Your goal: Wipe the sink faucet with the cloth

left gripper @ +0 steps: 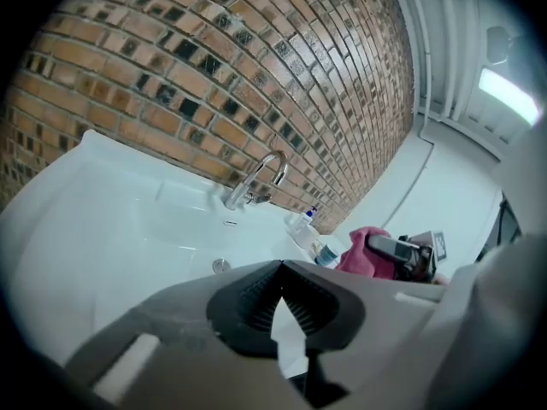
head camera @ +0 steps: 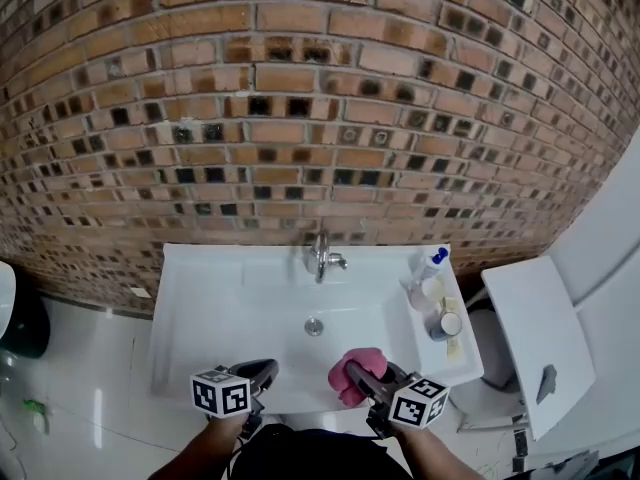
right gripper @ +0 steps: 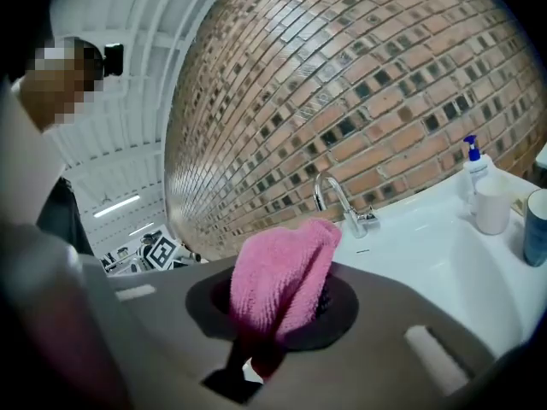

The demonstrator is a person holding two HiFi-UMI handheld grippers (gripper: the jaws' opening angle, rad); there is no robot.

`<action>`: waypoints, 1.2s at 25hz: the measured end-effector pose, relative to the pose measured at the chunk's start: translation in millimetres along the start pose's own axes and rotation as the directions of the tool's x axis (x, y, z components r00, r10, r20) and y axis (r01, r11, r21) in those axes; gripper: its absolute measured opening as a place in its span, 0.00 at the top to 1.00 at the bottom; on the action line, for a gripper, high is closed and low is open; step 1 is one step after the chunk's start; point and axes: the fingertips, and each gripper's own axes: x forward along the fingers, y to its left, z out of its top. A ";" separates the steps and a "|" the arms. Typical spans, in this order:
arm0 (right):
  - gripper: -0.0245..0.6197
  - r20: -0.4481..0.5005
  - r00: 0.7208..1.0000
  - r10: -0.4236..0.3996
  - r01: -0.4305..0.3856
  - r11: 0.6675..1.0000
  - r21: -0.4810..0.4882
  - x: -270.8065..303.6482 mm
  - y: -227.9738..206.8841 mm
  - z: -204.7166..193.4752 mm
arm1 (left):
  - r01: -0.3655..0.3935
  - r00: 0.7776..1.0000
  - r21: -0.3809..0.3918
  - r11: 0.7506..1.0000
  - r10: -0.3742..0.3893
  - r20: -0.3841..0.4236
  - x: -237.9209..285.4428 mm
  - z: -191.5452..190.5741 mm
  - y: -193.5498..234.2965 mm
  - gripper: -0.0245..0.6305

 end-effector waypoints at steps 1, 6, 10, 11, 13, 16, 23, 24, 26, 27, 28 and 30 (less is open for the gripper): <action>0.86 -0.011 1.000 0.004 -0.004 1.000 -0.006 -4.2 0.8 -4.4 | 0.001 1.000 0.001 1.000 -0.001 -0.001 2.3 -1.5 -5.7 0.96; 0.86 -0.046 0.999 0.020 -0.022 0.999 -0.023 -18.4 -5.1 -14.9 | -0.005 1.000 0.000 1.000 0.005 0.000 11.9 -7.5 -24.8 0.96; 0.87 -0.070 0.998 0.002 -0.006 0.999 -0.051 -26.6 -7.3 -13.5 | -0.011 1.000 0.002 1.000 0.011 -0.026 19.7 -13.5 -37.8 0.96; 0.87 -0.071 0.997 -0.001 -0.002 0.999 -0.051 -28.5 -7.7 -13.0 | -0.011 0.999 0.007 1.000 0.011 -0.035 21.7 -15.0 -41.9 0.96; 0.87 -0.076 0.997 -0.002 0.000 0.999 -0.034 -31.7 -8.8 -13.3 | -0.009 0.999 0.019 1.000 0.010 -0.050 25.0 -17.1 -51.1 0.96; 0.87 -0.099 0.995 -0.005 0.003 1.000 -0.019 -36.5 -10.3 -14.5 | -0.003 0.997 0.023 1.000 0.005 -0.072 28.8 -22.6 -63.9 0.96; 0.87 -0.122 0.993 0.004 -0.010 0.999 -0.052 -39.1 -0.2 0.3 | -0.032 0.997 0.082 0.996 0.038 -0.074 24.8 -3.7 -76.0 0.96; 0.87 -0.126 0.992 0.001 -0.009 0.998 -0.062 -40.3 1.5 2.2 | -0.040 0.996 0.095 0.995 0.047 -0.071 23.1 0.7 -76.5 0.96; 0.87 -0.143 0.990 -0.011 0.000 0.997 -0.080 -44.7 4.0 2.3 | -0.053 0.995 0.123 0.991 0.063 -0.075 20.0 4.7 -78.8 0.96; 0.87 -0.156 0.988 -0.020 0.006 0.996 -0.091 -46.8 4.3 1.5 | -0.057 0.995 0.137 0.989 0.068 -0.078 18.8 5.6 -80.4 0.96; 0.87 -0.169 0.985 -0.028 0.011 0.995 -0.104 -48.2 3.9 0.6 | -0.058 0.994 0.146 0.988 0.070 -0.079 18.0 5.7 -82.3 0.96; 0.87 -0.187 0.982 -0.029 0.006 0.992 -0.122 -46.3 2.2 -1.5 | -0.050 0.996 0.137 0.989 0.060 -0.071 17.7 3.9 -84.5 0.96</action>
